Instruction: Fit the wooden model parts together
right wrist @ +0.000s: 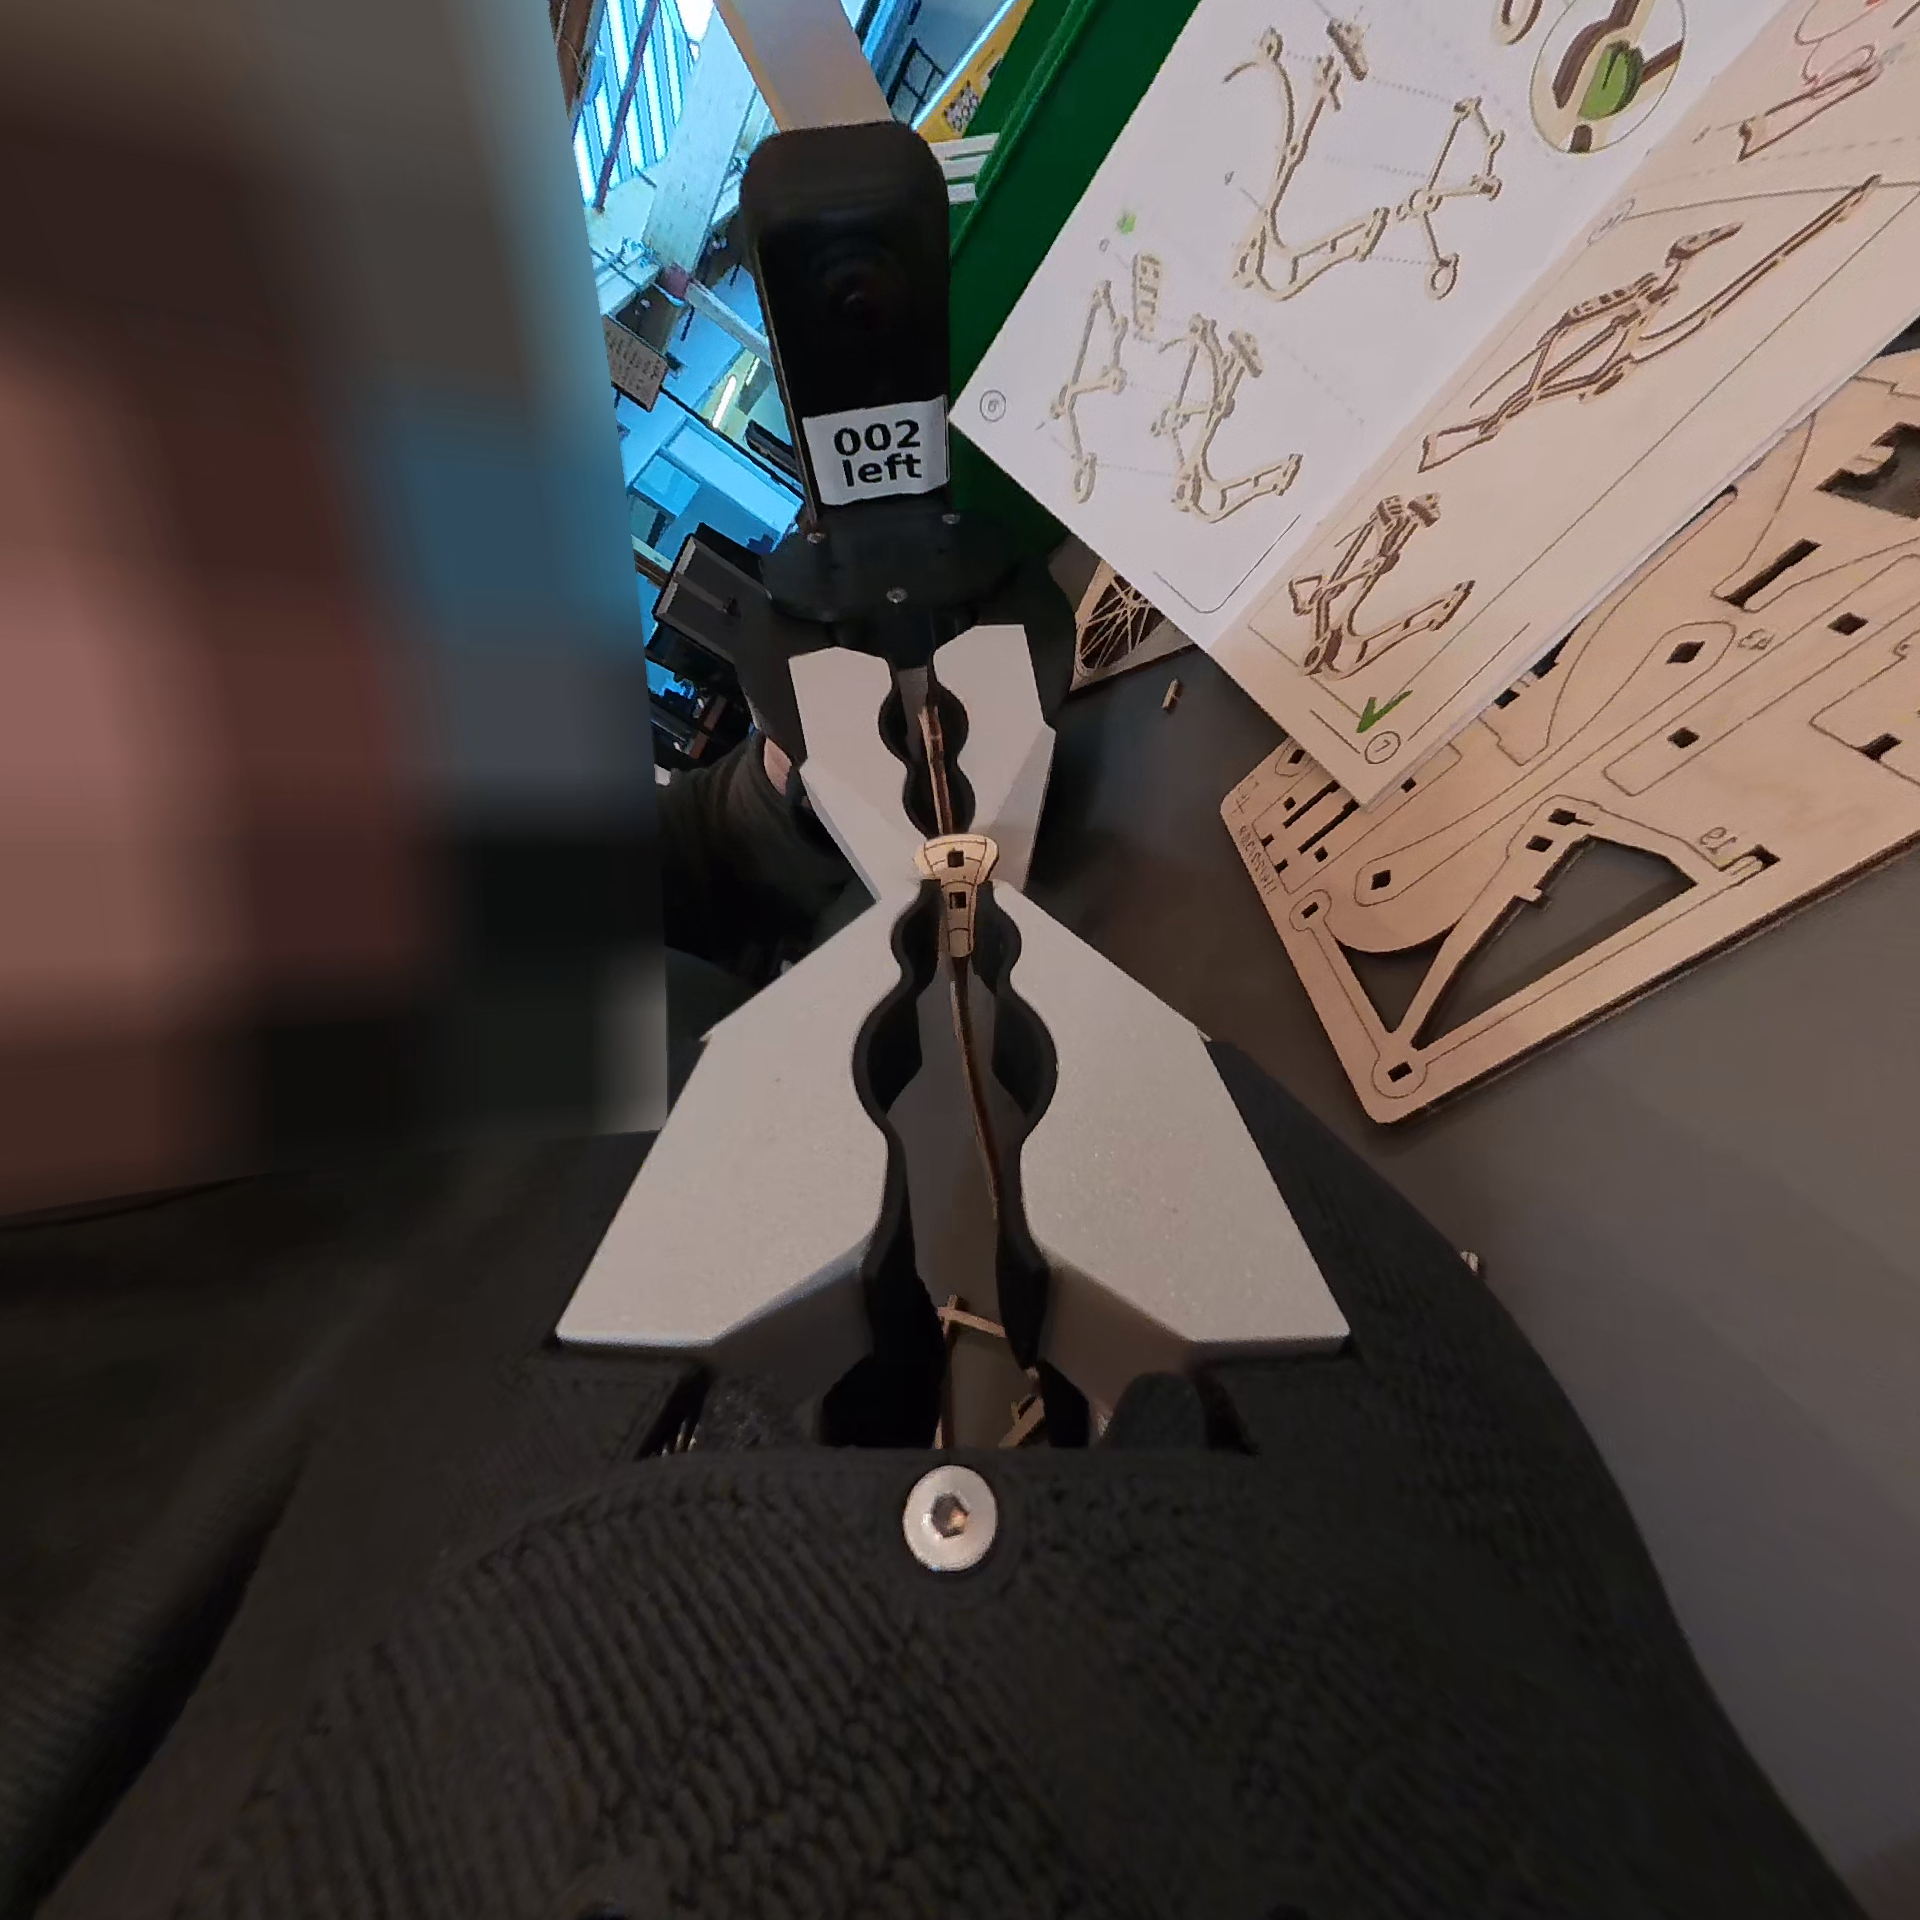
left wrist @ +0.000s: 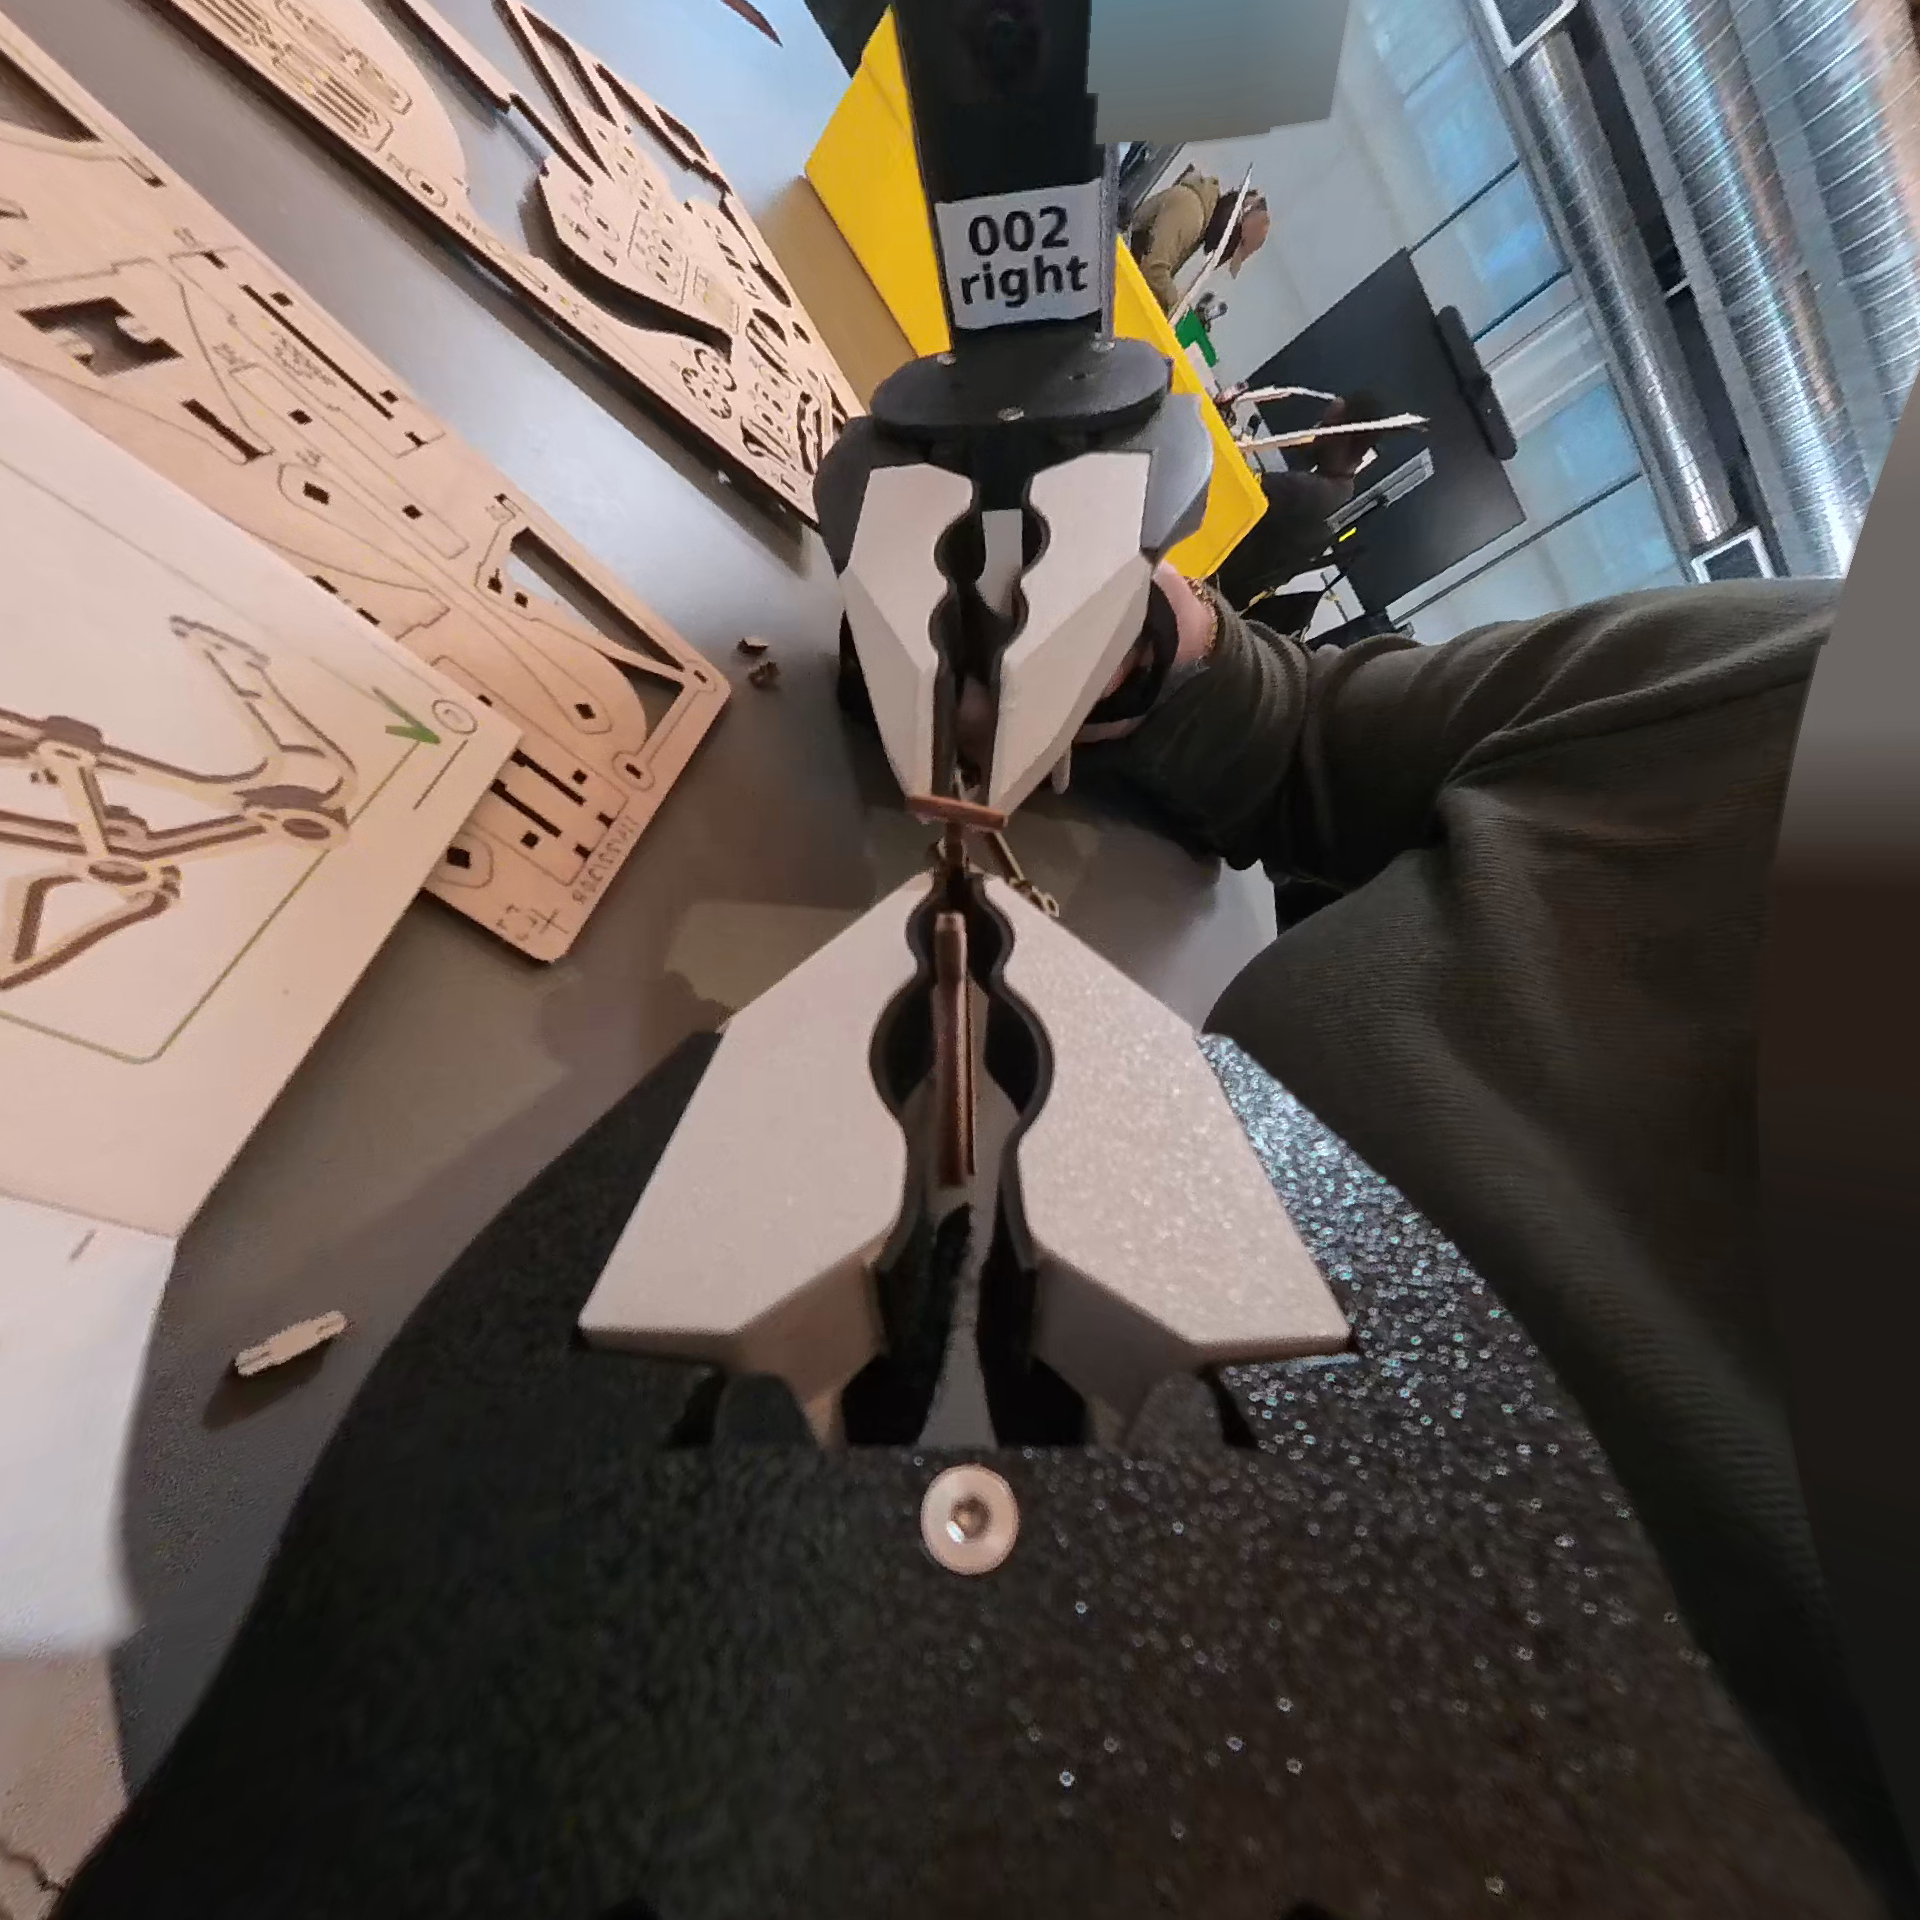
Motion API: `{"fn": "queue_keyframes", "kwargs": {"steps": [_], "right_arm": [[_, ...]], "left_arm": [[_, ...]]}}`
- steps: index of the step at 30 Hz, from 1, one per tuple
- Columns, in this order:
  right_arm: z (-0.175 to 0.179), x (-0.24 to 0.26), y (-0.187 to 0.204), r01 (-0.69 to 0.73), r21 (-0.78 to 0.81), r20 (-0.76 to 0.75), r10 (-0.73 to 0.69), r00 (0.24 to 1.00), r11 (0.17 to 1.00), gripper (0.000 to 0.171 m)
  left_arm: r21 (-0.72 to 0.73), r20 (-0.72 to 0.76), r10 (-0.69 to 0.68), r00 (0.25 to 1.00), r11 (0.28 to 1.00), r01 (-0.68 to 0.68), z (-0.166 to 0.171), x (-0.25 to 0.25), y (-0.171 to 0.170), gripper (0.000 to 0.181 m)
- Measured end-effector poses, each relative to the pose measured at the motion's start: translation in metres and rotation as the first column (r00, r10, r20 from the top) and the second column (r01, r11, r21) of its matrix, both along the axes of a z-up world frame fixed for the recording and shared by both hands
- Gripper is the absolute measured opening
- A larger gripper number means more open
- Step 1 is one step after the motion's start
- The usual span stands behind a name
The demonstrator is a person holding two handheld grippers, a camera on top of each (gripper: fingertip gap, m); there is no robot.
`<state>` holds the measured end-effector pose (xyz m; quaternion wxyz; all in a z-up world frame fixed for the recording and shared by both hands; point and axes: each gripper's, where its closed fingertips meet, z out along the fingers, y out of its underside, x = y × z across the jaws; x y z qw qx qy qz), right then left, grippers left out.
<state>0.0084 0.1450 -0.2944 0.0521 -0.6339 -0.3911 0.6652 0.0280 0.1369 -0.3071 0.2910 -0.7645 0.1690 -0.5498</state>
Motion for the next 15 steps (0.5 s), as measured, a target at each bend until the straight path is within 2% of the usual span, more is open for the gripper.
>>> {"fn": "queue_keyframes", "kwargs": {"steps": [10,15], "right_arm": [[-0.007,0.004,-0.009,-0.077,0.036,0.049,0.075,0.996,0.996,0.005],[-0.007,0.008,-0.016,-0.142,-0.005,0.052,0.142,0.988,0.99,0.005]], "left_arm": [[-0.035,-0.037,-0.069,0.997,0.997,0.068,-0.007,0.005,-0.009,0.0],[-0.044,-0.029,-0.137,0.99,0.99,0.136,-0.007,0.009,-0.017,0.0]]}}
